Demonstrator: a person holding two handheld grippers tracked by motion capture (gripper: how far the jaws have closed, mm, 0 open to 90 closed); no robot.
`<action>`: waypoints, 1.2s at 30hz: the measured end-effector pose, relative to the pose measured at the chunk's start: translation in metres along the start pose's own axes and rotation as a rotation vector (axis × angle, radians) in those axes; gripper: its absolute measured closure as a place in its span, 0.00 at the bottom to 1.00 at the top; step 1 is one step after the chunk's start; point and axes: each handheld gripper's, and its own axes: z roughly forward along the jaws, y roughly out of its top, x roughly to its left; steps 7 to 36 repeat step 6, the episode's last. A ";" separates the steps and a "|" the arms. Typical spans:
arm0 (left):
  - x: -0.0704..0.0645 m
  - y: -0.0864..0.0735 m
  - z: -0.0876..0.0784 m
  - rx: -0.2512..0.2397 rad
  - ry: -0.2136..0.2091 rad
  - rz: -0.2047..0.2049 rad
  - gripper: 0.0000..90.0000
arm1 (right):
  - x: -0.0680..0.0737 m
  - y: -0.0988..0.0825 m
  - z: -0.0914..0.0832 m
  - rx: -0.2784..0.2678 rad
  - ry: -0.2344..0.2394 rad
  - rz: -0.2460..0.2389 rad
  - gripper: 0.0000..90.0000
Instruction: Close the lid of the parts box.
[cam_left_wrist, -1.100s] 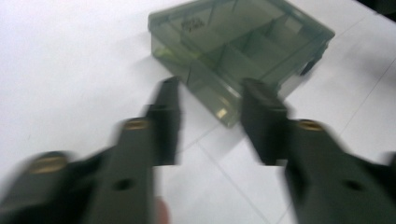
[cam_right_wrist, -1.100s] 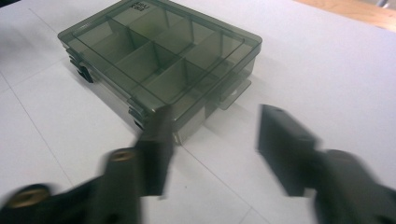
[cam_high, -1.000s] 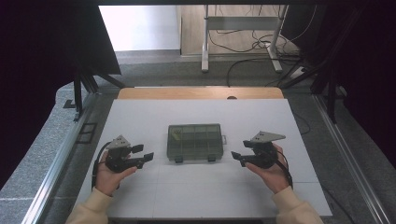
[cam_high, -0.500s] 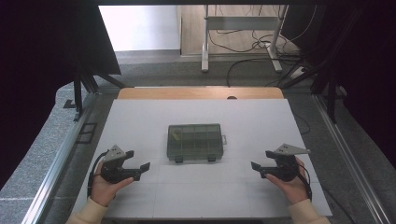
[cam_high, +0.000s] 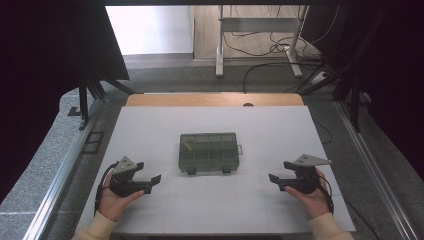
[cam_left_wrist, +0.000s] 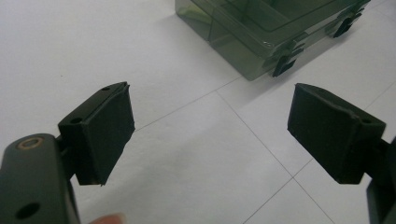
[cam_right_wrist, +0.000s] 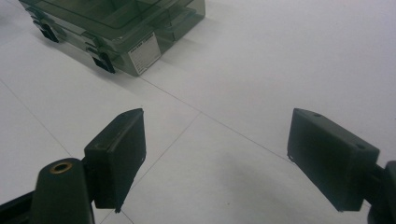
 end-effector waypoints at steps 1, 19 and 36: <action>0.000 0.000 0.000 -0.001 0.001 -0.002 0.16 | 0.000 0.000 0.000 0.002 -0.001 0.000 0.22; 0.001 0.000 0.000 -0.003 0.002 -0.005 0.16 | -0.002 -0.001 -0.002 -0.001 -0.004 0.008 0.22; 0.001 0.000 0.000 -0.003 0.002 -0.005 0.16 | -0.002 -0.001 -0.002 -0.001 -0.004 0.008 0.22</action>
